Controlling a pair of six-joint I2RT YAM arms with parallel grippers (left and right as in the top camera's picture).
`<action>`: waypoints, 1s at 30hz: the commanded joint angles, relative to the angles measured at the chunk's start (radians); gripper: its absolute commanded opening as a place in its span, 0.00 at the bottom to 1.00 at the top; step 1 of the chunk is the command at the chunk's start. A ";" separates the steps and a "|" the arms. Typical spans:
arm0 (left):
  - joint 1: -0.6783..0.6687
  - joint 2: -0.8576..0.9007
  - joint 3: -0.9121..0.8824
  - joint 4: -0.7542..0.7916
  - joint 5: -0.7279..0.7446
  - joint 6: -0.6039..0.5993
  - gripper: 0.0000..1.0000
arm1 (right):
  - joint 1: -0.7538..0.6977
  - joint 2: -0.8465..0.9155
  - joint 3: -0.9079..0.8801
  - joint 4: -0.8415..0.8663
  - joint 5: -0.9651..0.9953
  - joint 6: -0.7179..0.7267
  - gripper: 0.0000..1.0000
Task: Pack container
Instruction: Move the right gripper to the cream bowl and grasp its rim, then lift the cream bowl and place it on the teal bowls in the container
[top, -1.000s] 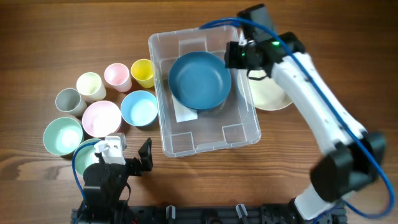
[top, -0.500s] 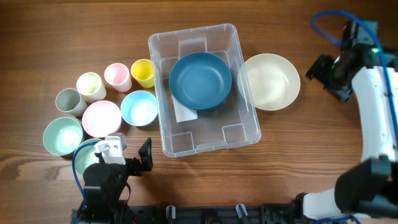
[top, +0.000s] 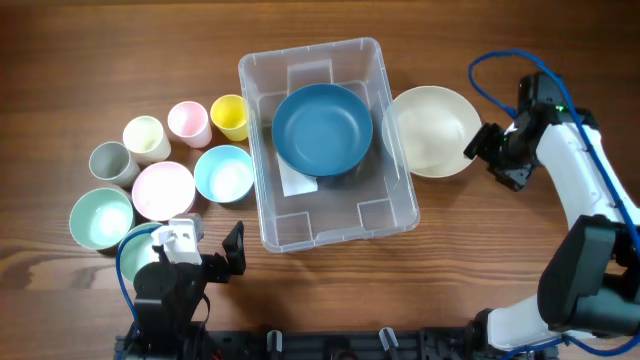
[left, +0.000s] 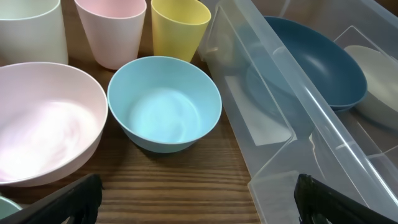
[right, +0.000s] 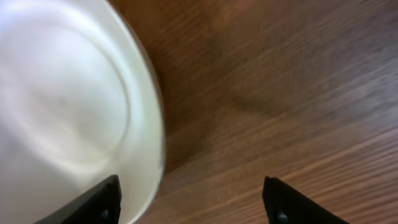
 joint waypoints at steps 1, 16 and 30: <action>0.008 -0.005 0.000 0.001 0.019 0.009 1.00 | 0.003 0.002 -0.073 0.102 -0.023 0.053 0.69; 0.008 -0.005 0.000 0.001 0.019 0.009 1.00 | -0.006 -0.003 -0.167 0.240 0.092 0.154 0.04; 0.008 -0.005 0.000 0.001 0.019 0.009 1.00 | -0.005 -0.453 0.132 0.179 0.055 0.151 0.04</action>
